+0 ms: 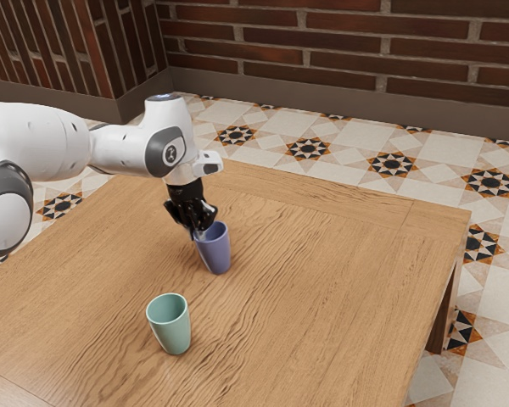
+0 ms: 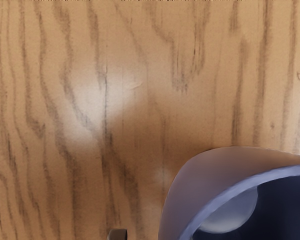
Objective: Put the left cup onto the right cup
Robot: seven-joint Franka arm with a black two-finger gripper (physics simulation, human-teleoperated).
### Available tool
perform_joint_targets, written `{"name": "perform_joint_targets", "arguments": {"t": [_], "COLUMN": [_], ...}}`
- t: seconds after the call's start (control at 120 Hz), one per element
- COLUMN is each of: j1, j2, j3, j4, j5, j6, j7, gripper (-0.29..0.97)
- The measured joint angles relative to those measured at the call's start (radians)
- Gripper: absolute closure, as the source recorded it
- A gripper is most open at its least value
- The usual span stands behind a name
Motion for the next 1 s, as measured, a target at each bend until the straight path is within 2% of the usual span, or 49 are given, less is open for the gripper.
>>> {"name": "perform_joint_targets", "arguments": {"t": [0.217,0.525,1.0], "j1": [-0.007,-0.009,-0.045], "j2": [-0.001,-0.021,-0.313], "j3": [-0.002,-0.012,-0.012], "j4": [0.001,0.0,-0.182], "j5": [0.003,0.017,0.074], "j6": [0.006,0.008,-0.092], "j7": [-0.003,-0.013,-0.114], "gripper": [0.76,0.78,0.79]}}
